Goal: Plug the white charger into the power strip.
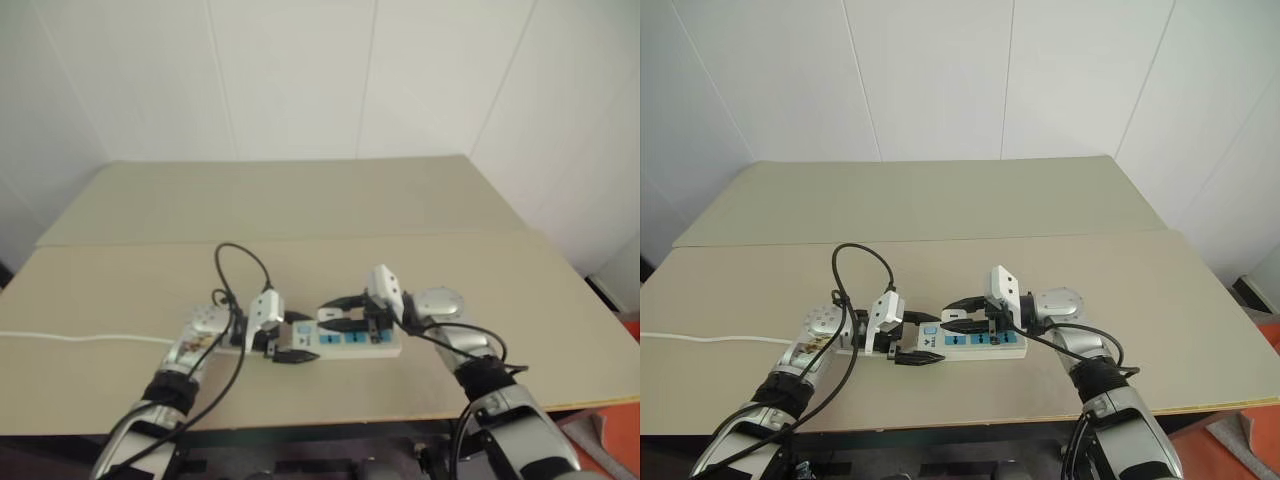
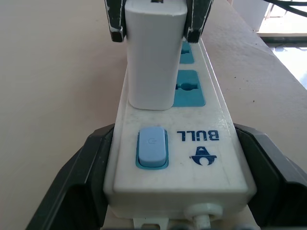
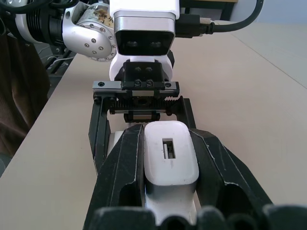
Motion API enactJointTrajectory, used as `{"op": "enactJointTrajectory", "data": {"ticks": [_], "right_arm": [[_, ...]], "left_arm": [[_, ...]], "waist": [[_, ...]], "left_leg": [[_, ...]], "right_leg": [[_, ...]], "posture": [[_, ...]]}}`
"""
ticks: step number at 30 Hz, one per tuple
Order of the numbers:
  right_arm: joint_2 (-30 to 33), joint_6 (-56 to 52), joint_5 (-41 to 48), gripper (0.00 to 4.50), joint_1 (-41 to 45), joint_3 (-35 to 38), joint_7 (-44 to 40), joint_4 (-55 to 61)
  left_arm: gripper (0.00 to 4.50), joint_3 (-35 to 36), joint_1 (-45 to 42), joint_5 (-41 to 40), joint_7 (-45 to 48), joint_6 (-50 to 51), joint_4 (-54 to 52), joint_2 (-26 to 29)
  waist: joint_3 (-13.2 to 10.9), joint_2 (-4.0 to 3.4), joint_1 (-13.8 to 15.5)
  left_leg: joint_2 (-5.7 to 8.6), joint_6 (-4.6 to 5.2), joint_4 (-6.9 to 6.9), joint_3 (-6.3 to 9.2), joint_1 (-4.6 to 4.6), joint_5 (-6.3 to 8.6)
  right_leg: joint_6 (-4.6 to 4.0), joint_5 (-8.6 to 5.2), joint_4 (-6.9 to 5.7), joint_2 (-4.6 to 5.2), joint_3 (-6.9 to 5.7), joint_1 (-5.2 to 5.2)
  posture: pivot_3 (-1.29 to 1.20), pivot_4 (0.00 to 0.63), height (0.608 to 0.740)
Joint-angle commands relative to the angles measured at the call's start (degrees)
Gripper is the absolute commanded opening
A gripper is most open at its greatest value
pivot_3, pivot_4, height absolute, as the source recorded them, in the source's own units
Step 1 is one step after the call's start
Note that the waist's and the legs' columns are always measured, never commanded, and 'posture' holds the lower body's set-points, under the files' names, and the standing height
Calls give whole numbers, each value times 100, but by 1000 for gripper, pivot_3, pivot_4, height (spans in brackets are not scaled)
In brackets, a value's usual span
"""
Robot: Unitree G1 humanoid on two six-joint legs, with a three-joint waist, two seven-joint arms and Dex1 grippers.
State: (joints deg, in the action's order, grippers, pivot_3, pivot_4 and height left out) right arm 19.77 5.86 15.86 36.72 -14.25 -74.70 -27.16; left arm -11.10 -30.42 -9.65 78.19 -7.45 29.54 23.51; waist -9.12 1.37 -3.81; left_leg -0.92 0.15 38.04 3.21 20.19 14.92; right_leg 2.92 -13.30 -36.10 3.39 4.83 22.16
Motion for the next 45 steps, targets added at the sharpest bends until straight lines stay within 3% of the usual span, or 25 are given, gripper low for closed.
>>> {"op": "enactJointTrajectory", "data": {"ticks": [1,11,20,26,30,39,45], "right_arm": [[64,-197,-573,1231,-252,-402,-20,-412],[56,-340,-577,1231,-258,-448,-52,-407],[47,-819,-560,4195,-240,-364,-57,-140],[87,-877,-512,4195,-260,-223,23,68],[138,-894,-445,4238,-205,-48,72,181],[445,-913,-207,4238,-252,277,111,799],[978,-1237,159,4238,-401,783,140,1641]], "left_arm": [[3277,-178,211,133,89,18,-105,117],[3277,-166,265,122,60,62,-174,160],[3277,-199,217,96,59,58,-126,155],[3277,-214,163,108,-8,11,-42,82],[4493,-83,34,-90,1,261,-166,39],[4493,296,90,-581,219,586,-1095,457],[4493,502,195,-989,350,989,-1887,841]], "waist": [[3,-2,-15],[13,-2,-28],[14,2,-18],[13,2,-8],[12,1,-1],[-32,2,21],[-47,-5,88]], "left_leg": [[0,0,-1,0,0,0],[-1,0,-13,-1,-4,0],[-1,0,-15,-1,1,0],[-1,0,-15,-1,3,0],[1,-1,-15,-1,6,0],[1,-2,-15,1,32,0],[4,-18,-13,2,136,-11]], "right_leg": [[0,0,0,0,0,0],[-4,-3,2,-1,2,1],[-5,-4,3,-1,3,7],[-4,-5,4,-1,2,8],[15,-16,5,1,3,9],[23,-20,3,3,2,34],[-6,4,-10,6,3,148]], "posture": [[0,150,740],[0,150,740],[0,150,740],[0,150,740],[0,150,740],[0,150,740],[0,150,740]]}}
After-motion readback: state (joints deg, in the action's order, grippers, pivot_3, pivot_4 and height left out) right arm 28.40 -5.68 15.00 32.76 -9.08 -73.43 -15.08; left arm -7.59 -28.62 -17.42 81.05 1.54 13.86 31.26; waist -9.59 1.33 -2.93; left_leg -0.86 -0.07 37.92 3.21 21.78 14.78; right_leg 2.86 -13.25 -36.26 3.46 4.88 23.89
